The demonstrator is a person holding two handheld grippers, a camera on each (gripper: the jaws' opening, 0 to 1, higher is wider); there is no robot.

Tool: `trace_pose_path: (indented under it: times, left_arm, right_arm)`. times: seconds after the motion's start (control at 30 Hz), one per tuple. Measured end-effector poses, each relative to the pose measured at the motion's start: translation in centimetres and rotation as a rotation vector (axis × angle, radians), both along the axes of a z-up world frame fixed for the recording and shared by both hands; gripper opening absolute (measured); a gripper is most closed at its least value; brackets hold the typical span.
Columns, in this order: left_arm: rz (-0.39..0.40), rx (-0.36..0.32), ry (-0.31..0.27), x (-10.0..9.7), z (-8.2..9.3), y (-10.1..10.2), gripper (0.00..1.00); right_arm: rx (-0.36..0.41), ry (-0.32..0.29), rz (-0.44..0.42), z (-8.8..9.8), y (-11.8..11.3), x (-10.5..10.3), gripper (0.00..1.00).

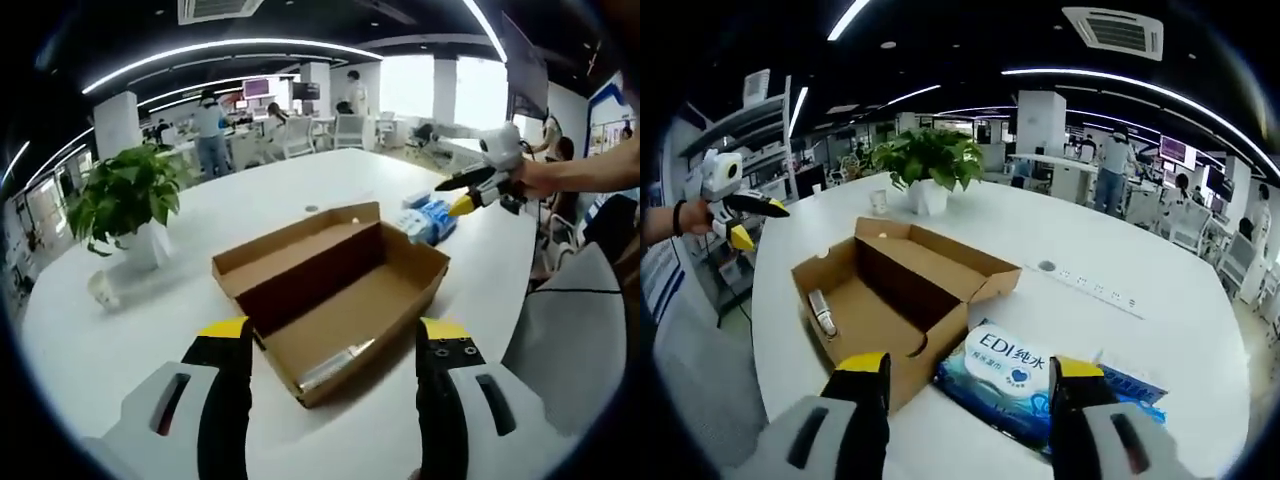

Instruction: Operate the shoe box by opening the lid, removing the specified soft item, and placing it in the target area until the item is outside and the box remains undamaged.

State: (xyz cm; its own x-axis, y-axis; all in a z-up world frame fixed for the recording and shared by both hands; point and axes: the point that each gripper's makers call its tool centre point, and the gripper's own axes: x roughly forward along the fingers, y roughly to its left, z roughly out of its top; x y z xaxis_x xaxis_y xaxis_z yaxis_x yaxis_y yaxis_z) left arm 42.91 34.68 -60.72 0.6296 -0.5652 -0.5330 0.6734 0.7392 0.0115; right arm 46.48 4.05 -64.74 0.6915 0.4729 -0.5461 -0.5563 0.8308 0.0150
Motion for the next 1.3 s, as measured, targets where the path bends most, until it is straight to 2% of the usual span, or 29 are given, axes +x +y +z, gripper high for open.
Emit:
trace_pose_path:
  times: [0.1, 0.2, 0.33, 0.5, 0.7, 0.8, 1.0, 1.13, 1.2, 1.3]
  left_arm:
    - [-0.021, 0.023, 0.01, 0.4, -0.3, 0.0, 0.66]
    - [-0.047, 0.088, -0.012, 1.6, -0.5, 0.4, 0.65]
    - [-0.06, 0.1, -0.011, 3.2, -0.2, 0.5, 0.66]
    - [-0.142, 0.193, -0.019, 4.6, -0.5, 0.3, 0.66]
    - [-0.2, 0.243, -0.024, 5.7, -0.8, -0.5, 0.66]
    - [-0.257, 0.307, -0.029, 6.2, -1.5, -0.9, 0.66]
    - [-0.355, 0.38, -0.012, 6.9, -2.8, -1.9, 0.66]
    - [-0.451, 0.43, 0.022, 6.9, -4.3, -2.6, 0.66]
    - [-0.49, 0.483, 0.014, 7.3, -4.9, -2.6, 0.66]
    - [-0.518, 0.5, 0.021, 7.5, -5.4, -2.9, 0.66]
  right_arm:
    - [0.01, -0.002, 0.005, 0.0, 0.4, -0.5, 0.64]
    - [0.007, -0.002, 0.014, -0.2, 0.8, -1.1, 0.65]
    - [0.003, 0.003, 0.029, -0.4, 1.1, -1.6, 0.65]
    - [0.006, 0.009, 0.038, -1.1, 1.2, -1.7, 0.65]
    - [0.004, 0.013, 0.065, -1.1, 1.7, -2.2, 0.65]
    - [0.009, 0.015, 0.071, -1.2, 1.8, -2.5, 0.65]
    - [0.007, 0.019, 0.085, -1.2, 2.0, -3.2, 0.65]
    - [0.006, 0.02, 0.097, -1.3, 2.4, -3.8, 0.65]
    - [-0.008, 0.027, 0.116, -1.6, 2.7, -4.2, 0.66]
    - [-0.016, 0.029, 0.127, -1.8, 3.0, -4.6, 0.66]
